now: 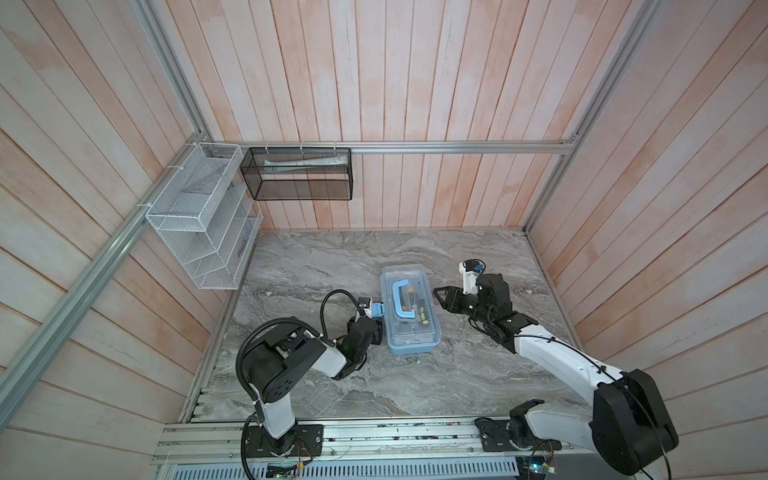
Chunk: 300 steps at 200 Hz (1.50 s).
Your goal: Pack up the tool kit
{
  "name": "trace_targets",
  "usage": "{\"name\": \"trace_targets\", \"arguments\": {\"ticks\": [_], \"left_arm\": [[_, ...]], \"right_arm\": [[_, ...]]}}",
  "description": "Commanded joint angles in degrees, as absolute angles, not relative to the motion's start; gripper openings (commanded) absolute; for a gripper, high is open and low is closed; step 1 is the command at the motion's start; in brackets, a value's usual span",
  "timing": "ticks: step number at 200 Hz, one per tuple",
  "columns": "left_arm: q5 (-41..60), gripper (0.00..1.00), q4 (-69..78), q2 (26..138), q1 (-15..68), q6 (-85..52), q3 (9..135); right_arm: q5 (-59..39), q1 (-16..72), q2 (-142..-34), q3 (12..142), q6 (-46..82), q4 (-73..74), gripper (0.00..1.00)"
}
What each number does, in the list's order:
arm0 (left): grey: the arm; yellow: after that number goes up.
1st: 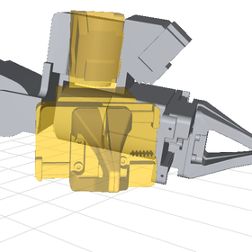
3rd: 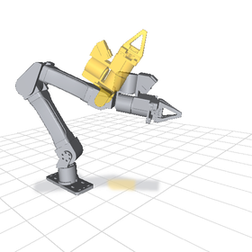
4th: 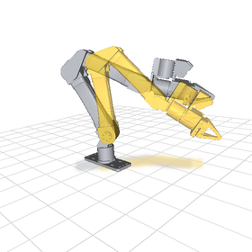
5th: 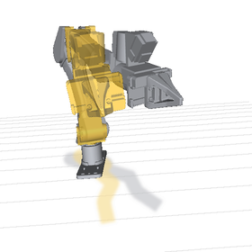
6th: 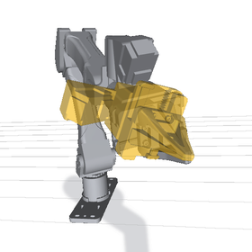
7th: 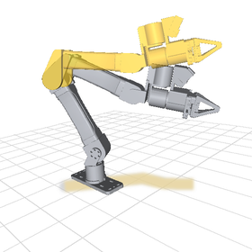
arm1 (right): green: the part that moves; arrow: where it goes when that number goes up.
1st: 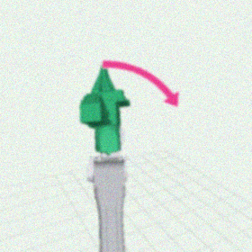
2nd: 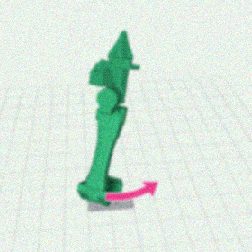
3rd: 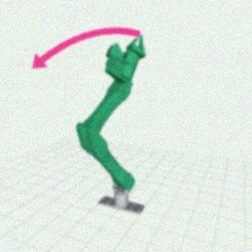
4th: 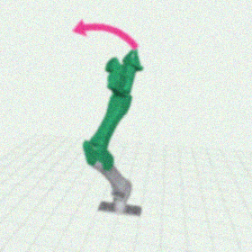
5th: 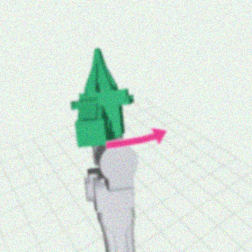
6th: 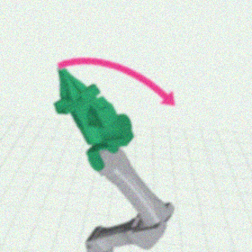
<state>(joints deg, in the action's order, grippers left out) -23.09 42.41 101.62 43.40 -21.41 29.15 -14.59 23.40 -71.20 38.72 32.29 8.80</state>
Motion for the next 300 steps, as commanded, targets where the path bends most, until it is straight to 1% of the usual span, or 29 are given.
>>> {"name": "trace_targets", "arguments": {"ticks": [1, 38, 59, 84, 117, 149, 174, 219, 268, 284, 300], "left_arm": [[-25.48, 0.58, 42.02, 99.44, 42.55, -19.68, 28.74], [-24.32, 0.58, 40.27, 96.33, 41.34, -20.73, 28.09], [-21.35, 0.58, 39.93, 94.84, 40.44, -22.52, 27.19], [-14.1, 0.57, 41.12, 92.93, 38.76, -26.3, 25.62], [-3.93, 0.56, 49.56, 92.42, 36.65, -33.36, 21.94], [-0.42, 0.56, 51.33, 92.13, 35.45, -37.11, 21.98], [2.88, 0.56, 53.58, 91.96, 32.98, -39.87, 21.47], [6.37, 0.56, 54.32, 90.89, 31.12, -41.59, 22.61], [14.69, 0.56, 61.79, 93.57, 28.59, -49.27, 22.54], [17.12, 0.54, 64.99, 95.33, 27.68, -51.94, 22.41], [22.25, 0.51, 70.25, 98.71, 26.35, -55.16, 22.88]], "right_arm": [[-15.73, 23.03, -71.72, 39.65, 32.83, 9.87, 0.5], [-15.99, 23.03, -71.41, 39.16, 33.22, 10.35, 0.5], [-16.65, 23.04, -71.67, 38.95, 33.4, 10.73, 0.49], [-17.64, 23.03, -72.15, 38.53, 33.78, 11.11, 0.49], [-19.15, 23.07, -72.59, 37.35, 35.15, 12.83, 0.48], [-19.51, 23.13, -72.35, 37.06, 35.49, 13.04, 0.48], [-19.68, 23.12, -72.01, 36.61, 35.68, 13.07, 0.47], [-19.59, 23.25, -71.15, 35.65, 36.1, 13.21, 0.47], [-19.47, 23.3, -71.17, 35.57, 35.86, 13.09, 0.47], [-19.86, 23.39, -71.61, 35.63, 35.77, 13.1, 0.47], [-19.97, 23.43, -71.97, 35.71, 35.53, 13.27, 0.47]]}}
